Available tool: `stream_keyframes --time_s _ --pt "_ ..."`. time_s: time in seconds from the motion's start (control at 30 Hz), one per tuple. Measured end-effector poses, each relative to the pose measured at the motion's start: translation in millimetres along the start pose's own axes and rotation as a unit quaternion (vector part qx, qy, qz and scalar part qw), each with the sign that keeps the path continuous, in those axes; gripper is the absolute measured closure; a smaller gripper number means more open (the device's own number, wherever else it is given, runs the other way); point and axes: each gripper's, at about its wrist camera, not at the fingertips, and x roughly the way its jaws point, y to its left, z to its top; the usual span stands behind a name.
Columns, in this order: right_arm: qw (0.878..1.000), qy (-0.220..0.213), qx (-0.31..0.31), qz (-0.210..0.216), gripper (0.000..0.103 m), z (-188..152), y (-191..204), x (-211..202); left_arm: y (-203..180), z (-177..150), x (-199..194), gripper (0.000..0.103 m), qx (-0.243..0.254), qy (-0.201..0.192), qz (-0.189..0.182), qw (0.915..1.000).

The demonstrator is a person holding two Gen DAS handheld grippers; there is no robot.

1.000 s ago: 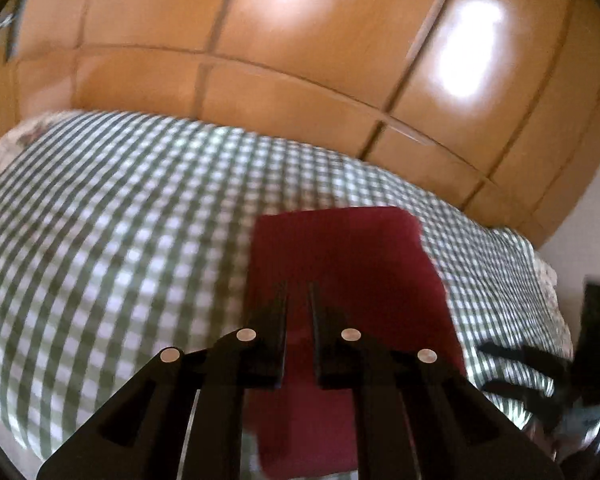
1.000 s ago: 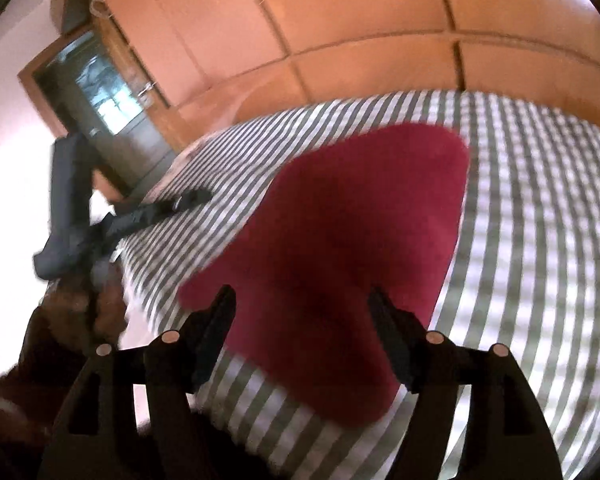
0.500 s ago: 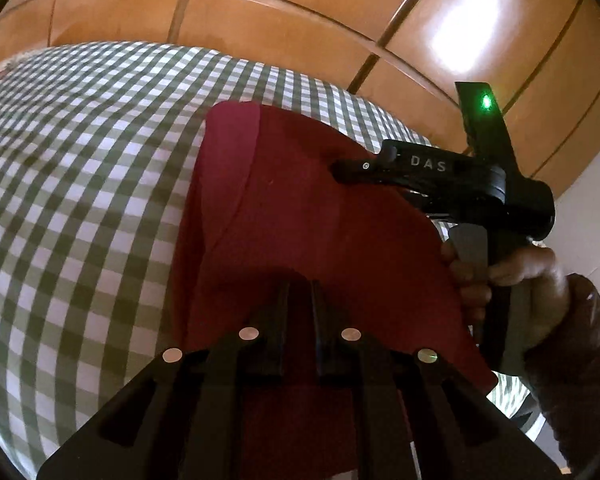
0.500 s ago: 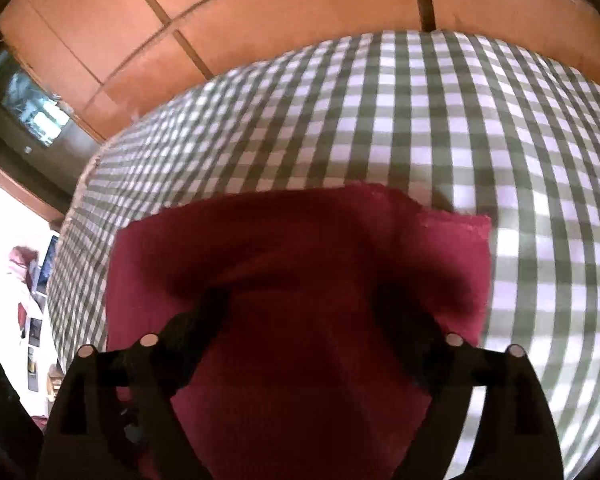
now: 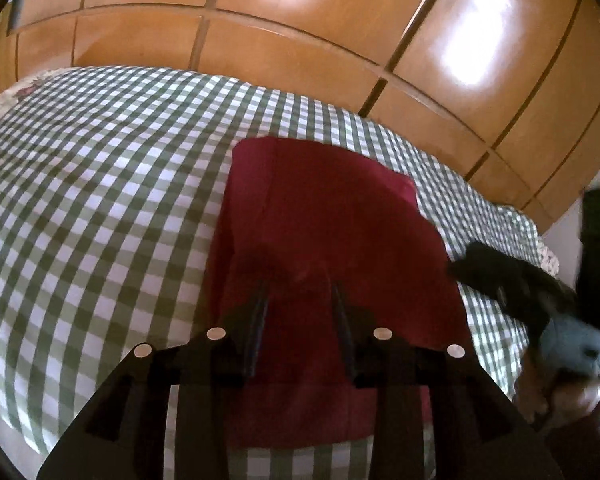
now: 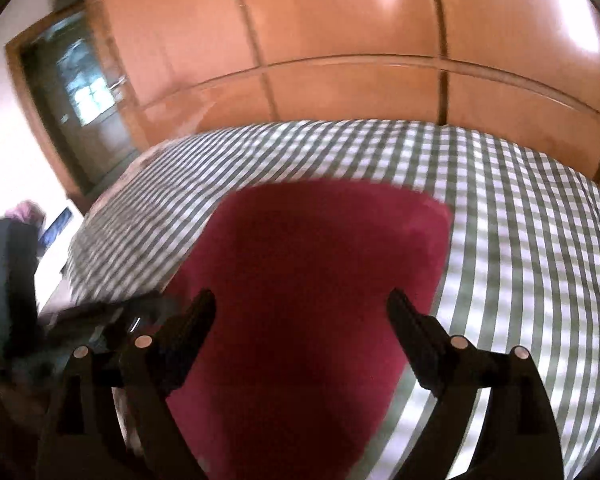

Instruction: Fold small clothes

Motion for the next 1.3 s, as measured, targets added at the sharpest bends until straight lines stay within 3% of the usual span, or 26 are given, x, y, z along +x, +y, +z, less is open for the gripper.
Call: stream_keyframes --time_s 0.13,0.23,0.3,0.33,0.47,0.53,1.0,1.3 --pt "0.998 0.051 -0.009 -0.045 0.018 -56 5 11 -7 -14 4 0.071 0.017 0.006 0.030 0.9994" --pt "0.995 0.062 0.083 -0.004 0.018 -91 -20 17 -14 -21 8 0.071 0.035 0.008 0.053 0.9979" --pt "0.994 0.053 0.096 0.001 0.018 -95 -23 11 -19 -22 4 0.071 0.048 0.004 0.066 0.9967" --pt "0.995 0.052 0.090 -0.004 0.018 -95 -20 10 -21 -21 2 0.071 0.053 0.001 0.072 0.9960" --pt "0.995 0.053 0.082 -0.010 0.016 -94 -15 10 -26 -22 -10 0.050 0.059 -0.015 0.083 0.9947" --pt "0.995 0.054 0.089 -0.007 0.015 -94 -15 10 -27 -22 -17 0.048 0.060 -0.029 0.095 0.9932" --pt "0.992 0.051 0.112 -0.002 0.010 -74 -30 -15 -15 -22 -26 0.048 0.042 -0.036 0.103 0.9931" --pt "0.983 0.040 0.177 0.023 0.010 -54 -69 -24 -6 -25 -20 0.048 0.028 -0.023 0.105 0.9938"
